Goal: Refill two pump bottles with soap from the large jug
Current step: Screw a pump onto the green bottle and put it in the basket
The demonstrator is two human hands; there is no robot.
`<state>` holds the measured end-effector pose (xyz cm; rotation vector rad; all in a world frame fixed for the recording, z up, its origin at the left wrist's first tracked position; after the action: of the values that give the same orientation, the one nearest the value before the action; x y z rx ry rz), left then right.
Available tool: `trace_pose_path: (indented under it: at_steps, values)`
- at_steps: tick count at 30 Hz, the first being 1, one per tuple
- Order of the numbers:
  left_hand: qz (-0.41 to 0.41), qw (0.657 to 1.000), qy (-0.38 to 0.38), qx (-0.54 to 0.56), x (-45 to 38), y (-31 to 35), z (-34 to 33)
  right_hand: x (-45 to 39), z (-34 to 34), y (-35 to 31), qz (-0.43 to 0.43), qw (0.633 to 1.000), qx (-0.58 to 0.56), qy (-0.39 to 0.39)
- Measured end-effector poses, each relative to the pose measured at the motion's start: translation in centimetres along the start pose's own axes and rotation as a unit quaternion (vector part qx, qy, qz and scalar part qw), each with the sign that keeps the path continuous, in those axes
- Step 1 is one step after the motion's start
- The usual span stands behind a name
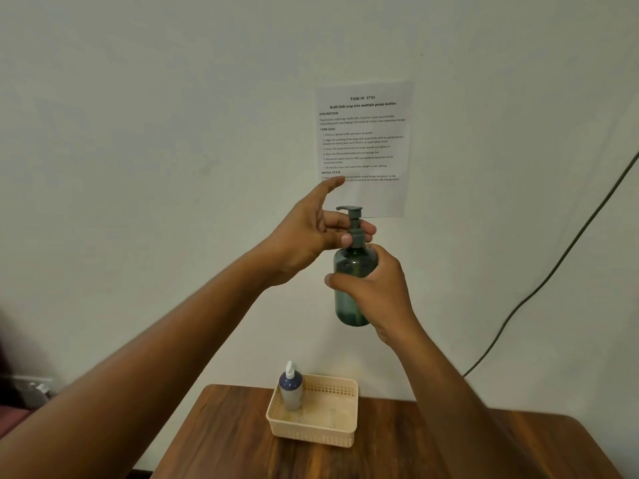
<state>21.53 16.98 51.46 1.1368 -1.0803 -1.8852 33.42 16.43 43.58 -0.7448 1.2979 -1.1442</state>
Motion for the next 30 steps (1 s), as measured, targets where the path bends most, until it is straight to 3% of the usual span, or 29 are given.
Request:
trace_pose_path:
  at_steps: [4, 10, 13, 20, 22, 27, 30]
  values:
    - [0.019, 0.999, -0.024, 0.033, -0.2, -0.8, -0.1, 0.0, 0.3, 0.0, 0.003, 1.0, 0.01, 0.009]
    - [-0.015, 0.985, 0.162, -0.051, 0.3, -0.6, -0.2, 0.0, 0.2, -0.5, 0.015, 0.999, 0.036, 0.021]
    - [-0.01, 0.988, 0.143, -0.049, 0.1, -0.4, 0.1, 0.1, 0.5, -0.5, 0.01, 0.999, 0.035, 0.017]
    - [0.018, 1.0, 0.02, 0.015, -0.1, 0.0, -0.2, 0.1, 0.7, -0.3, 0.001, 1.0, 0.016, 0.007]
    - [0.016, 0.999, 0.03, 0.009, 0.0, 0.1, -0.1, 0.1, 0.6, -0.4, 0.005, 1.0, 0.016, 0.007]
    - [-0.027, 0.984, 0.152, -0.089, 0.5, 0.2, -0.5, 0.1, 0.5, -1.3, 0.031, 0.999, 0.024, 0.017]
    - [-0.033, 0.983, 0.16, -0.084, 0.5, 0.2, -0.3, 0.2, 0.6, -1.2, 0.028, 1.0, 0.011, 0.01]
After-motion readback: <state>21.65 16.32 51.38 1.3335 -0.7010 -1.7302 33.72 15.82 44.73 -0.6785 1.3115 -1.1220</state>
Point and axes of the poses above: each hand's wrist, its own x-axis away from the middle knuckle, its own z-axis out of the back of the hand, y = z × x, the point moved 7 cm from there along -x, towards the middle knuckle
